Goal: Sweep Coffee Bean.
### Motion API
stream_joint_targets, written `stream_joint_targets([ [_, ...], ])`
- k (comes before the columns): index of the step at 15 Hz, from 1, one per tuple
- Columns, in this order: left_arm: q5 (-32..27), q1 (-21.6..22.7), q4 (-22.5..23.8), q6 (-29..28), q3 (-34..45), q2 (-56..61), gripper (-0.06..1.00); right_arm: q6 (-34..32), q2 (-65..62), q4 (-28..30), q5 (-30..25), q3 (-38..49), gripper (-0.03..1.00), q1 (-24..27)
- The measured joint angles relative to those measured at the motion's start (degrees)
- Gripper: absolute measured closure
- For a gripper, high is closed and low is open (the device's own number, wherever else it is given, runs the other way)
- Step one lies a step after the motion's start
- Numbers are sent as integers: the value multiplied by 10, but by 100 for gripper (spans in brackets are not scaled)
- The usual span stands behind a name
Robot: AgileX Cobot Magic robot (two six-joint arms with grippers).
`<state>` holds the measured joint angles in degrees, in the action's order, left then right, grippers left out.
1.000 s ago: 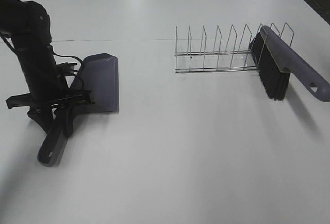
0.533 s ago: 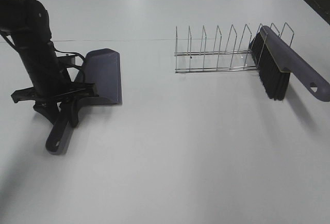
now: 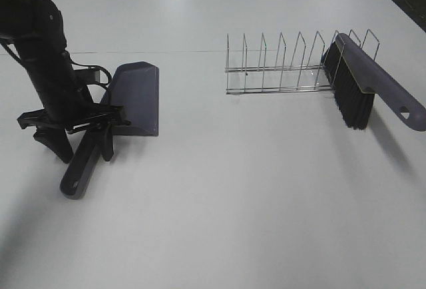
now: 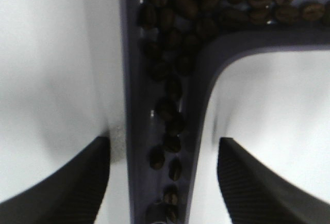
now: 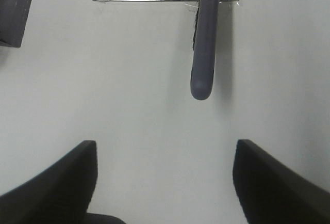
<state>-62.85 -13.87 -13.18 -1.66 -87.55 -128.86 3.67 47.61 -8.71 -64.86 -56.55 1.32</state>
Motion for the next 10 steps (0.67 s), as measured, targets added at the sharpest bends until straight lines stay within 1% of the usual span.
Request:
stream_joint_targets([
  [1, -18, 0, 0, 6, 0, 0, 23, 0, -52, 0, 1, 33, 33, 0],
  [5, -57, 0, 3, 6, 1, 24, 22, 3, -162, 0, 1, 143, 33, 0],
  [8, -68, 0, 17, 6, 1, 53, 22, 22, -223, -1, -1, 215, 33, 0],
  [10, -69, 0, 28, 6, 1, 84, 22, 29, -265, -16, -6, 262, 33, 0],
])
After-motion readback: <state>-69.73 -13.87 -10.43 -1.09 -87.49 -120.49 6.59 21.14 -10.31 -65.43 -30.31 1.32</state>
